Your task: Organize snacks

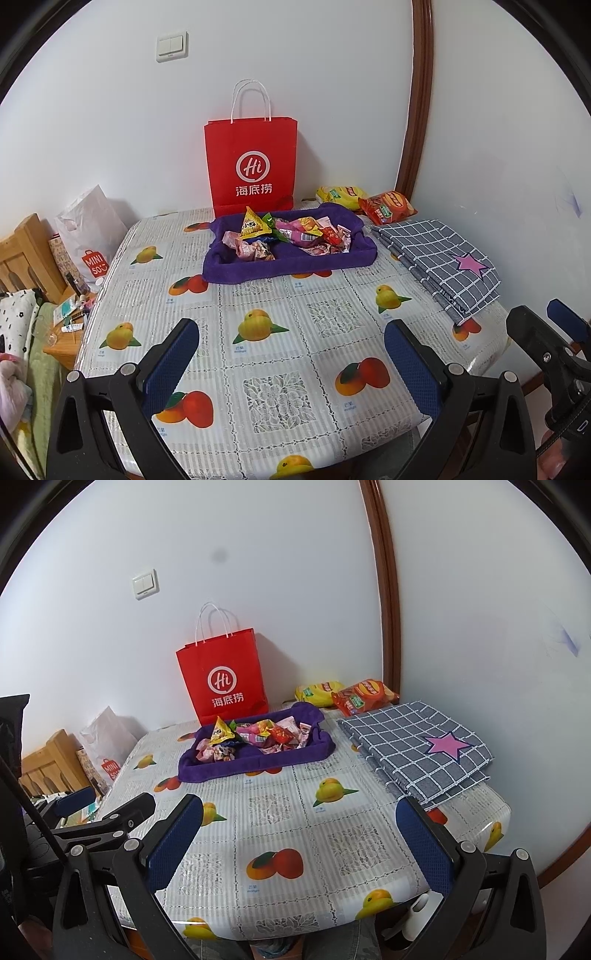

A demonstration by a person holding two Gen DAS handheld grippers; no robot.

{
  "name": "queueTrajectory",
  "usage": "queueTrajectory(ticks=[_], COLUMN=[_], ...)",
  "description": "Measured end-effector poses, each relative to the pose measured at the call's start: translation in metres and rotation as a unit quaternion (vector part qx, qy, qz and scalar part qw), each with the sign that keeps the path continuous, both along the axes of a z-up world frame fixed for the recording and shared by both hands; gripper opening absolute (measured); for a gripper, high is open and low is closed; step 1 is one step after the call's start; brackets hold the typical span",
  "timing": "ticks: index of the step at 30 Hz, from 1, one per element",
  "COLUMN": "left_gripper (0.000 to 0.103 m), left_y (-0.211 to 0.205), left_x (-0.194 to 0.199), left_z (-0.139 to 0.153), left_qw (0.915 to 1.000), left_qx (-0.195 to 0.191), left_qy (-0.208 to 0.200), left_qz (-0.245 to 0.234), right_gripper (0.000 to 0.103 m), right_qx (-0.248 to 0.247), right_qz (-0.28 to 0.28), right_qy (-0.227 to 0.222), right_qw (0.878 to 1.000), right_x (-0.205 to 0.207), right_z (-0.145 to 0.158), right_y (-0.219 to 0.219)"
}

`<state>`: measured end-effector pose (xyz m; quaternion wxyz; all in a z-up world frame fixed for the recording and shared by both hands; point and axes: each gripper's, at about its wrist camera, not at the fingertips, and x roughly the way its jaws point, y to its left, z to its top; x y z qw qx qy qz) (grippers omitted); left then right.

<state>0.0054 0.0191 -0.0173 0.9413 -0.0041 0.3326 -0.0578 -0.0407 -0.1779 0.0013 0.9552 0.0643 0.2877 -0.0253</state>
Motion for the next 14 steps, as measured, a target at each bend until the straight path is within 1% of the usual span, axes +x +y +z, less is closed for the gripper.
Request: queueTrajectory(ticks=[14], left_gripper=[0.101], left_y=[-0.0045], left_x=[0.0003], left_z=[0.0036], left_qw=[0.9999], left_qx=[0.002], left_qy=[-0.01], left_qz=[-0.003], right_gripper=[0.103], right_qx=[-0.002], right_qz=[0.011], right_qy=[-0.004], right_qw=[1.0], right_x=[0.0001], right_z=[-0.001], right_y=[0.0061])
